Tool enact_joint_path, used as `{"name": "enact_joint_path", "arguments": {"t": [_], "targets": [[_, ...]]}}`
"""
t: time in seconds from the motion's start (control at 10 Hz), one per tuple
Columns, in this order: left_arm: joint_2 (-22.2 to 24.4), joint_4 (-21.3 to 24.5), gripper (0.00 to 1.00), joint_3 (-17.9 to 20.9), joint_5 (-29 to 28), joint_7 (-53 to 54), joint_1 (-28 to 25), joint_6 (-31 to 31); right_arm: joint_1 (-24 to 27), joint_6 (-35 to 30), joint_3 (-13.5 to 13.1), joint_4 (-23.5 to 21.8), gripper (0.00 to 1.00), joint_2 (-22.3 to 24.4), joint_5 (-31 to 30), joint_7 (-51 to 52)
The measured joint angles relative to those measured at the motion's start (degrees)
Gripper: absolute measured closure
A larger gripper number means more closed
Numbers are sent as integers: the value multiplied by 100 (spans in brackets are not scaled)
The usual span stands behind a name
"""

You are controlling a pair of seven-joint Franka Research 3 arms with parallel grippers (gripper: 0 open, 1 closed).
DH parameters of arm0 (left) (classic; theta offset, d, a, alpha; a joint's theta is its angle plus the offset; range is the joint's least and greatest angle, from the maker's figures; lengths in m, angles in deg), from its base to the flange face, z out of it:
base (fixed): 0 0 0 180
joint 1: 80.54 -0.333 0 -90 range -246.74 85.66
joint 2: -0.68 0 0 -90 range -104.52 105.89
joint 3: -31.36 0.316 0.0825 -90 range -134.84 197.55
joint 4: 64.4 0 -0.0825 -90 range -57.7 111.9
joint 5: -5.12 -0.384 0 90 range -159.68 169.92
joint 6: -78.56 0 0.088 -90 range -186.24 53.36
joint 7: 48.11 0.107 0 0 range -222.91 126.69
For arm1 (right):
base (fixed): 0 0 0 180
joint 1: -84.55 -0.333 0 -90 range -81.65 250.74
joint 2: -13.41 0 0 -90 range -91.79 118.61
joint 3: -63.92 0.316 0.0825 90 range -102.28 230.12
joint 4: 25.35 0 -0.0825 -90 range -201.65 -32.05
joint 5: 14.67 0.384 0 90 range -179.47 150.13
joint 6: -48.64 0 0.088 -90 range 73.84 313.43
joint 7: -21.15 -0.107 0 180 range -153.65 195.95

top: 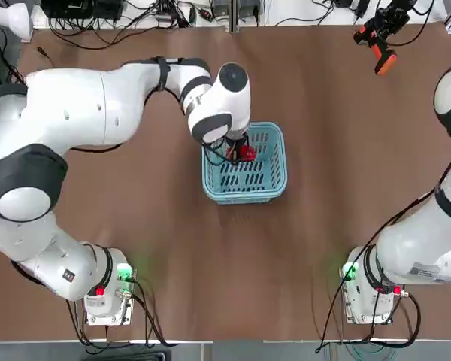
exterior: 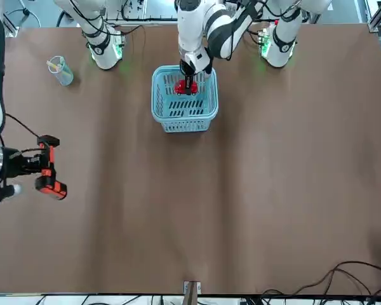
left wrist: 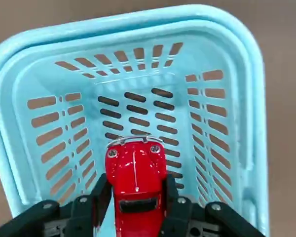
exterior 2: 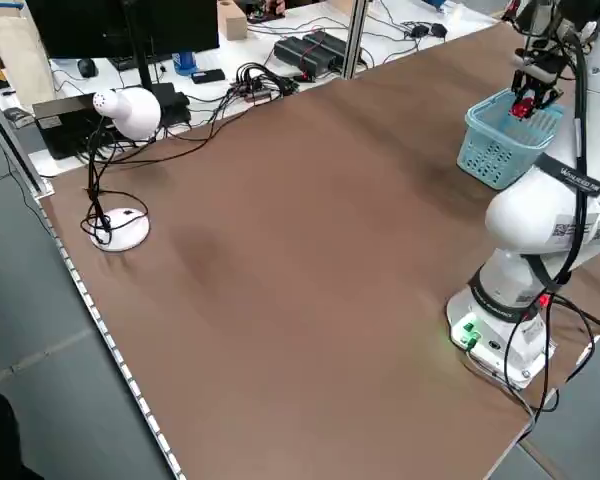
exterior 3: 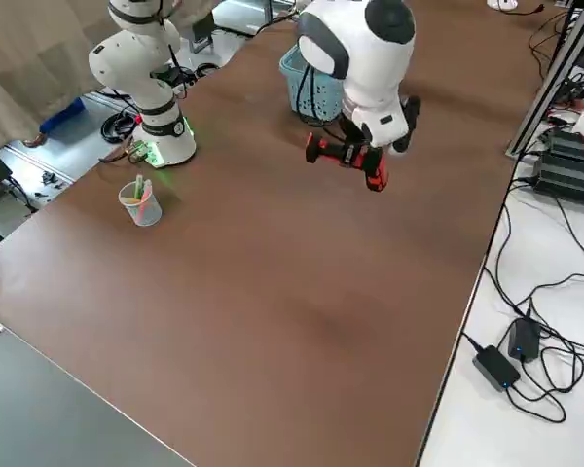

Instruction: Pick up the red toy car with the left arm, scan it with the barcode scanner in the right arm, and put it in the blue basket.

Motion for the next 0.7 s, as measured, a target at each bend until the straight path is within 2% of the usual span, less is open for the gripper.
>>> {"name": "enact_joint_path", "arguments": {"t": [0.4,0.7], "targets": [[-575,68,52,32,-2,9,-20,-478,-298,1080,54,-307,63,-342,-391,-645],[-873,-52,52,36,-397,56,-16,-643,-462,1281,55,-331,63,-480,-405,-886]]}}
